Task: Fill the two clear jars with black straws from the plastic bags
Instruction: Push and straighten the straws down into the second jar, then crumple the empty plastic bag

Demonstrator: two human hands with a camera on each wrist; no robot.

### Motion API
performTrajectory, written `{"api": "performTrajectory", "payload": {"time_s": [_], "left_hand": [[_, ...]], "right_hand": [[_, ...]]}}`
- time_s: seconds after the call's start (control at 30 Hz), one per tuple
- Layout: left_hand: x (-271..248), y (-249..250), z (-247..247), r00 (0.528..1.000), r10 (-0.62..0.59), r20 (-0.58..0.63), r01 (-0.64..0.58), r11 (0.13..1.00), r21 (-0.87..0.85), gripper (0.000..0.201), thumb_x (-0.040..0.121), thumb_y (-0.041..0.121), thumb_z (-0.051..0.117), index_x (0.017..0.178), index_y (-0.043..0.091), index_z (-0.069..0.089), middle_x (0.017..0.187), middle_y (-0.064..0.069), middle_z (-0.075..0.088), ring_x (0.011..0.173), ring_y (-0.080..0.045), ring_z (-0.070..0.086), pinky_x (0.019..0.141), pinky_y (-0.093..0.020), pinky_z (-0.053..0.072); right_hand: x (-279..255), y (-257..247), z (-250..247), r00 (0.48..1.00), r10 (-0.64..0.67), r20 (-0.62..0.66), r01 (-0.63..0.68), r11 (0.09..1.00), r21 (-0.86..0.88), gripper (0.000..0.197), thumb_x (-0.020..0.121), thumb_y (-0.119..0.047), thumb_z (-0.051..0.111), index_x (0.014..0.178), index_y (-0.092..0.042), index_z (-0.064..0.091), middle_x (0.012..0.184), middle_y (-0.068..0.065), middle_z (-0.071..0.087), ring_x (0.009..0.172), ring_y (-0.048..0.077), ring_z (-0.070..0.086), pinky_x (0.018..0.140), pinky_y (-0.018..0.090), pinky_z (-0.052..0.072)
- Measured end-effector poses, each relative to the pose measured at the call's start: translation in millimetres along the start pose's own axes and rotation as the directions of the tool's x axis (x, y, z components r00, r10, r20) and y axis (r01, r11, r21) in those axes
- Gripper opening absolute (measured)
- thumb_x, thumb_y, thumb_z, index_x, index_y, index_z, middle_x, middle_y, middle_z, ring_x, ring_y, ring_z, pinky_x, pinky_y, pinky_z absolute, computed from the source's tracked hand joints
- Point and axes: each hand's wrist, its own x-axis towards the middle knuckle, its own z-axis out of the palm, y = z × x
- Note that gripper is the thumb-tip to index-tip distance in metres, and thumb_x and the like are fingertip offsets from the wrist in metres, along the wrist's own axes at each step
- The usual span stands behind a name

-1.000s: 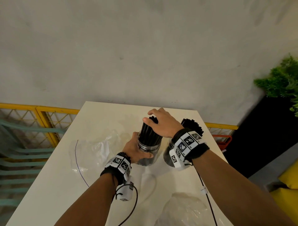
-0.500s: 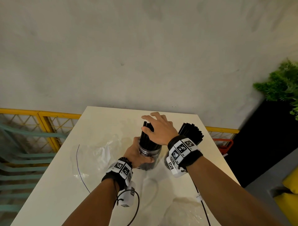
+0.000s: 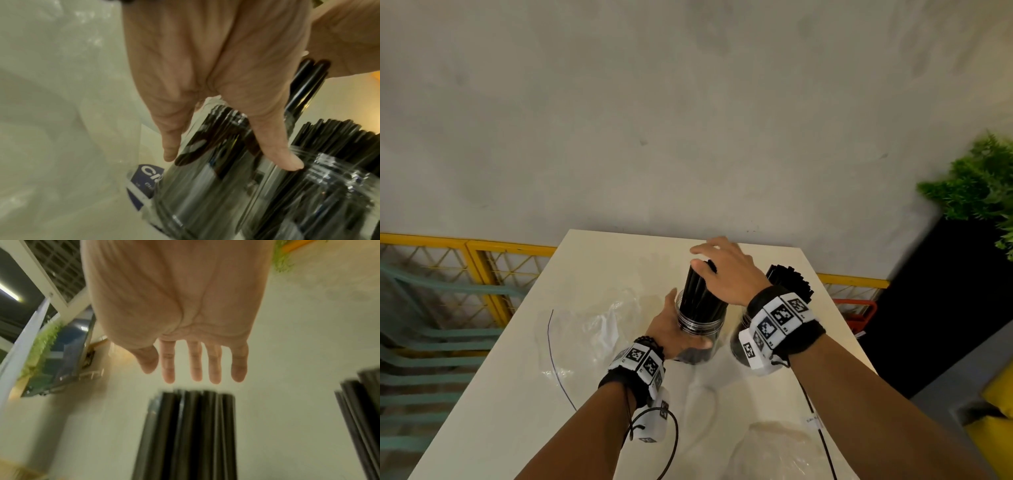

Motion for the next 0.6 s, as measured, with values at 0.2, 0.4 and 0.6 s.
{"api": "performTrajectory", "payload": {"time_s": [0.2, 0.4, 0.6], "left_hand": [[-63.4, 18.5, -21.7, 0.962, 0.124, -0.242, -0.140, 0.989, -0.048, 0.102, 0.074, 0.025, 0.086, 0.153, 0.016, 0.023, 0.152, -0.007, 0.043, 0.133, -0.021, 0.050, 0.107, -0.030, 0.045], [-114.6, 17.1, -83.0, 0.828, 0.391, -0.403, -0.202, 0.877, 0.436, 0.018, 0.088, 0.032, 0.071, 0.101, 0.020, 0.069, 0.084, 0.008, 0.071, 0.077, -0.003, 0.066, 0.067, -0.013, 0.045], [-87.1, -41.6, -76.7, 0.962, -0.031, -0.271, 0.225, 0.651, 0.725, 0.111, 0.063, 0.083, 0.061, 0.151, 0.028, 0.021, 0.160, -0.003, 0.028, 0.148, -0.029, 0.023, 0.116, -0.059, 0.020]], "right_hand": [[-105.1, 8.1, -33.0, 0.954, -0.133, -0.269, 0.165, 0.981, 0.101, 0.016, 0.098, -0.025, 0.054, 0.104, -0.024, 0.069, 0.095, -0.006, 0.063, 0.086, 0.008, 0.061, 0.077, 0.023, 0.046], [-202.7, 68.6, -12.4, 0.925, 0.116, 0.361, -0.031, 0.972, -0.233, 0.050, 0.088, -0.058, 0.060, 0.134, -0.045, 0.044, 0.129, -0.020, 0.044, 0.116, 0.008, 0.051, 0.098, 0.028, 0.043], [-244.4, 73.1, 74.2, 0.732, 0.318, 0.602, -0.257, 0.948, -0.188, 0.133, 0.056, -0.074, 0.076, 0.155, -0.040, -0.006, 0.162, -0.012, 0.015, 0.139, 0.018, 0.035, 0.112, 0.039, 0.036]]}}
